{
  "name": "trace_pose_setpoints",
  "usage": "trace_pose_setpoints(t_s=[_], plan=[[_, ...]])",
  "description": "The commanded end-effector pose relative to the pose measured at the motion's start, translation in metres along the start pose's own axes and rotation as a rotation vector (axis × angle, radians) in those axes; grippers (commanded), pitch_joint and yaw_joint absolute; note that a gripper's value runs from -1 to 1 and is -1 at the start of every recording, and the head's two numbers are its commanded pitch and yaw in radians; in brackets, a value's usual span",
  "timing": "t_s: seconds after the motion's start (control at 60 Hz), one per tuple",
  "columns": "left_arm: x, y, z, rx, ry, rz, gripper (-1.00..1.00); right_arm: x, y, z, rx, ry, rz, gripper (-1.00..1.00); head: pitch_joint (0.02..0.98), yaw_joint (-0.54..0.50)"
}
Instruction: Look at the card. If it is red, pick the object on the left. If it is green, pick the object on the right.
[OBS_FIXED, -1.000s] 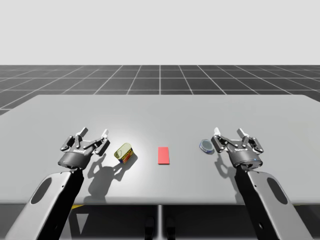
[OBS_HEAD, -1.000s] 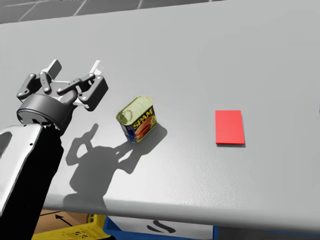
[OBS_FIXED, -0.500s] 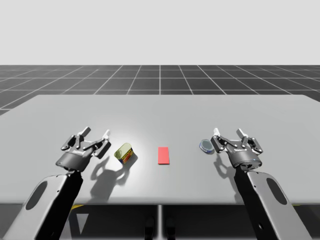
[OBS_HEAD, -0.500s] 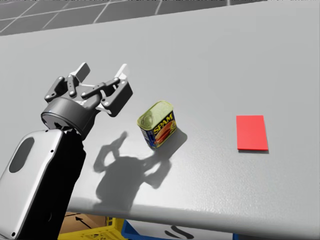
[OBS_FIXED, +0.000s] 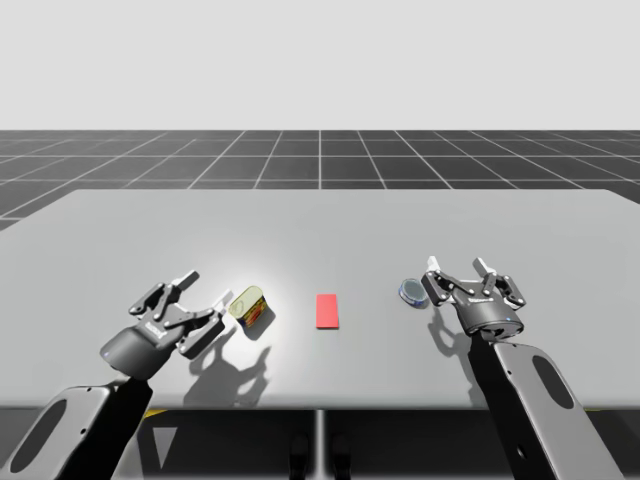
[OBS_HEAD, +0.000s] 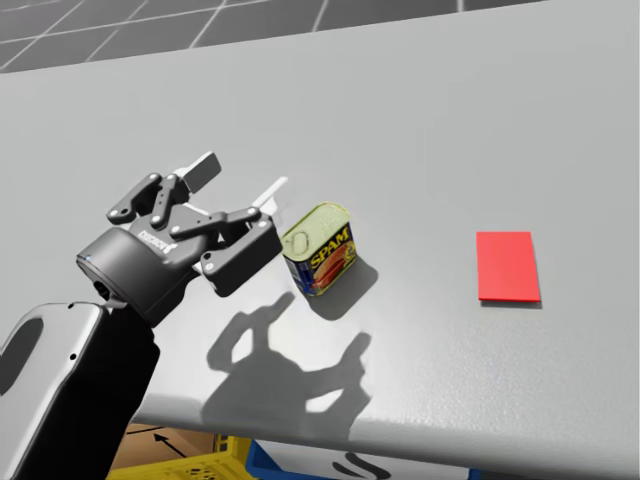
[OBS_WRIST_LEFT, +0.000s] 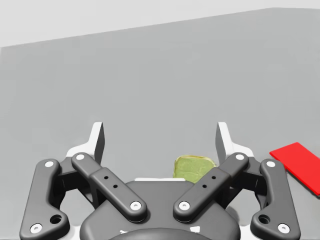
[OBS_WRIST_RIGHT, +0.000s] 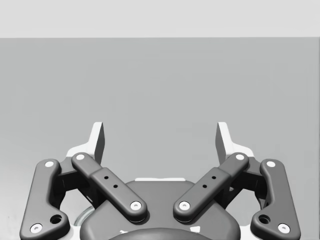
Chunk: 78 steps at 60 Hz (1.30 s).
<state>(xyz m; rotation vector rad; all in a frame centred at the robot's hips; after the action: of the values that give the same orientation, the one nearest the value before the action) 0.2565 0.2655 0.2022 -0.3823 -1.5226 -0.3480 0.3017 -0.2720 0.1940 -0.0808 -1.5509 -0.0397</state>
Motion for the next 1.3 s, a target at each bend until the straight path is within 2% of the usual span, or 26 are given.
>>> trace_pose_setpoints(t_s=[0.017, 0.05, 0.183, 0.217, 0.267, 0.417, 0.683, 1.3], plan=[[-0.02, -0.009, 0.016, -0.046, 0.052, 0.013, -1.0, 0.0, -0.001, 0.0, -0.003, -0.001, 0.002, -1.0, 0.851, 0.29], [-0.027, -0.009, 0.02, -0.042, 0.064, -0.005, -1.0, 0.0, 0.0, 0.0, -0.003, -0.001, 0.002, -1.0, 0.852, 0.29], [-0.047, -0.01, 0.025, -0.049, 0.112, -0.019, -1.0, 0.0, -0.001, -0.001, -0.002, -0.003, 0.002, -1.0, 0.851, 0.3], [-0.052, -0.01, 0.025, -0.047, 0.126, -0.033, -1.0, 0.0, -0.001, -0.001, -0.003, -0.003, 0.002, -1.0, 0.85, 0.3], [-0.056, -0.009, 0.024, -0.051, 0.14, -0.028, -1.0, 0.0, -0.001, -0.001, -0.003, -0.003, 0.002, -1.0, 0.849, 0.3], [-0.069, -0.009, 0.018, -0.045, 0.185, -0.044, -1.0, 0.0, -0.001, -0.001, -0.003, -0.003, 0.0, -1.0, 0.85, 0.3], [-0.077, -0.012, -0.003, -0.036, 0.213, -0.067, -1.0, 0.0, -0.001, -0.002, -0.001, -0.004, 0.0, -1.0, 0.848, 0.29], [-0.084, -0.019, -0.048, -0.049, 0.266, -0.06, -1.0, 0.0, -0.002, -0.002, -0.001, -0.006, -0.002, -1.0, 0.848, 0.27]])
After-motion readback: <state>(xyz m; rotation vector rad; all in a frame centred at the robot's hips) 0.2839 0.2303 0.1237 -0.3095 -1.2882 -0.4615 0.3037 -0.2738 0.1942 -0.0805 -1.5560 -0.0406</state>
